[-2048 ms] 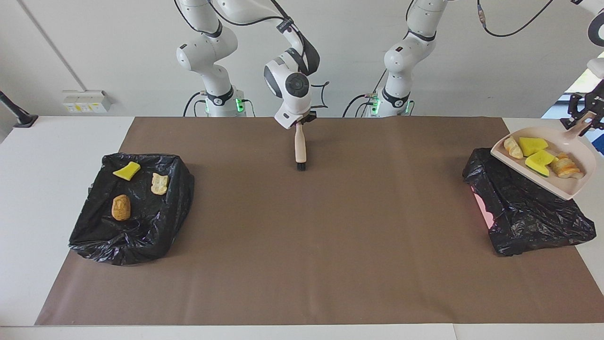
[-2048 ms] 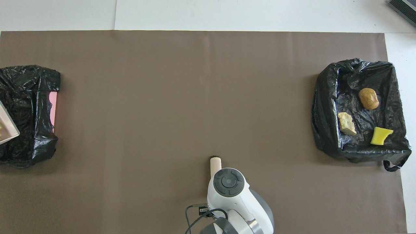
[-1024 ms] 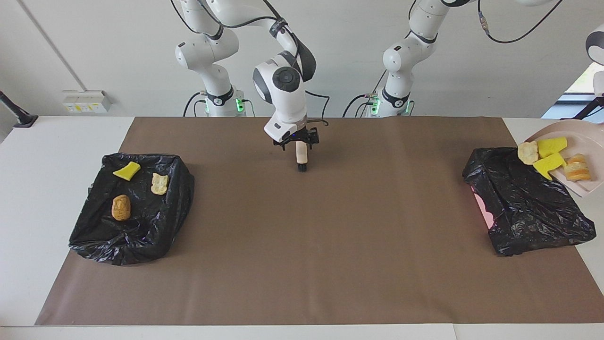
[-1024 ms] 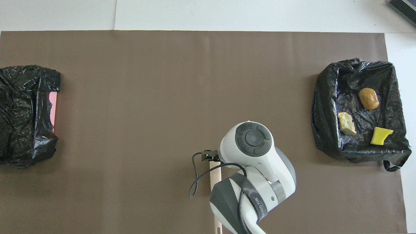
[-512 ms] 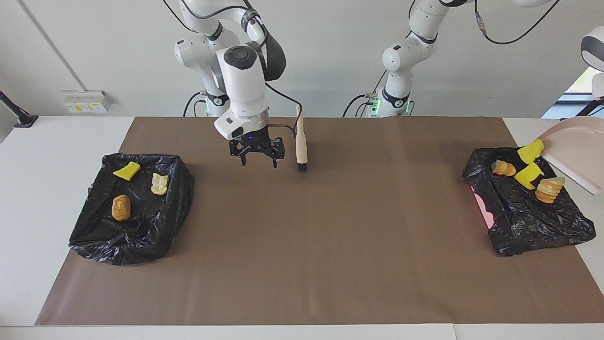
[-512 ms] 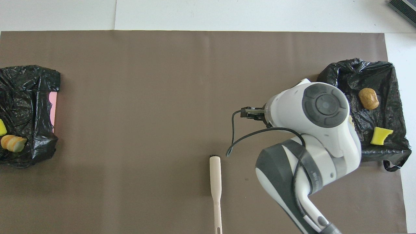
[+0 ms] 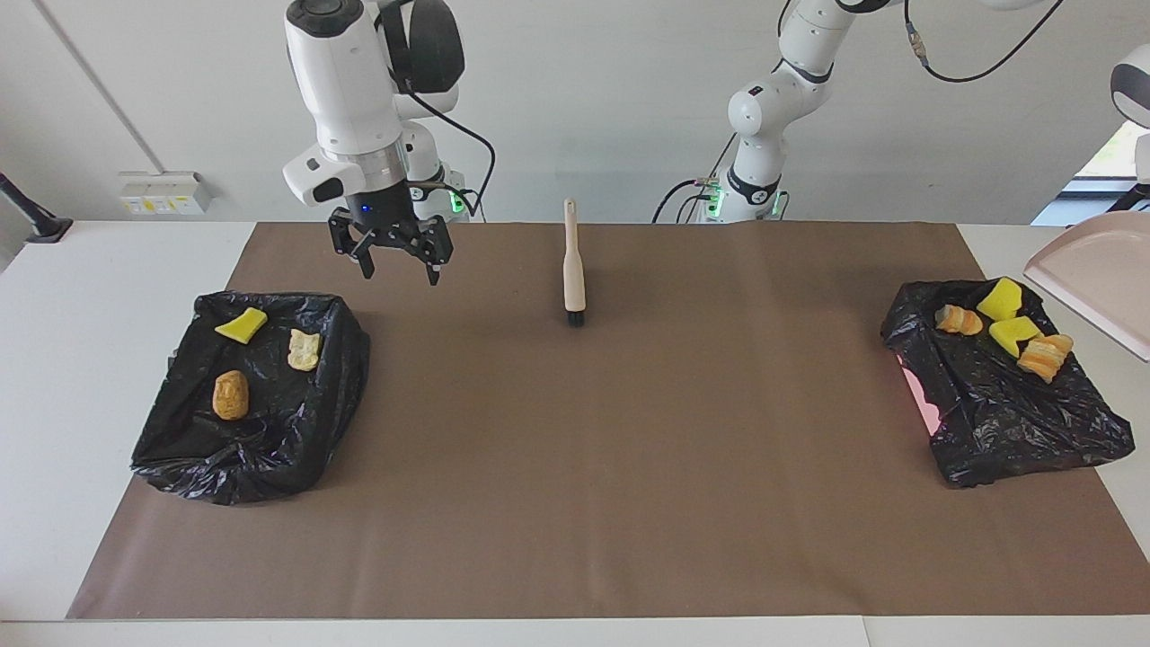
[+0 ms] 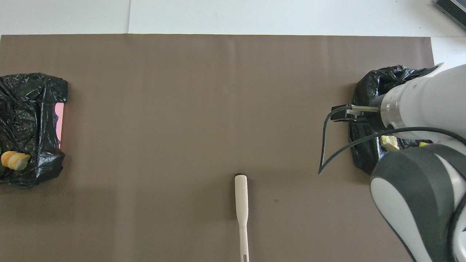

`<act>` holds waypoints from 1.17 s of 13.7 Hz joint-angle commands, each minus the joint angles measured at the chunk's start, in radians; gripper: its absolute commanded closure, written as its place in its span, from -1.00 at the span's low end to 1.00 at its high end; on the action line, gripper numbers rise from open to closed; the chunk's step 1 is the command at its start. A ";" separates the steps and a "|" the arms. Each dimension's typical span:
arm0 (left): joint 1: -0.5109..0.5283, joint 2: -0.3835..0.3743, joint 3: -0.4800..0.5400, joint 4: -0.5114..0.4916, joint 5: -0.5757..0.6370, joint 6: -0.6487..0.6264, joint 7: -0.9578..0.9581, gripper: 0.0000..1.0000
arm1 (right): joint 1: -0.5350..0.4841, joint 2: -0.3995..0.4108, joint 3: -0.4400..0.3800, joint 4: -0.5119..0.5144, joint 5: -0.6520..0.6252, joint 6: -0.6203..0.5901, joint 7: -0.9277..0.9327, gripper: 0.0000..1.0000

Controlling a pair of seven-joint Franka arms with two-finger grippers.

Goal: Sweep and dump trash in bin

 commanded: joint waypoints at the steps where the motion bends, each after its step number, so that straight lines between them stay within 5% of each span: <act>1: -0.026 -0.008 0.004 0.047 -0.078 -0.077 -0.008 1.00 | -0.043 0.003 0.013 0.089 -0.015 -0.099 -0.043 -1.00; 6: -0.076 -0.031 -0.012 0.029 -0.401 -0.188 -0.087 1.00 | -0.147 0.003 0.013 0.204 0.005 -0.265 -0.170 -1.00; 9: -0.162 -0.051 -0.018 -0.009 -0.507 -0.237 -0.292 1.00 | -0.210 0.000 0.012 0.256 0.006 -0.334 -0.215 -1.00; 16: -0.467 -0.066 -0.019 -0.094 -0.666 -0.217 -0.855 1.00 | -0.267 -0.045 -0.002 0.178 0.017 -0.298 -0.256 -1.00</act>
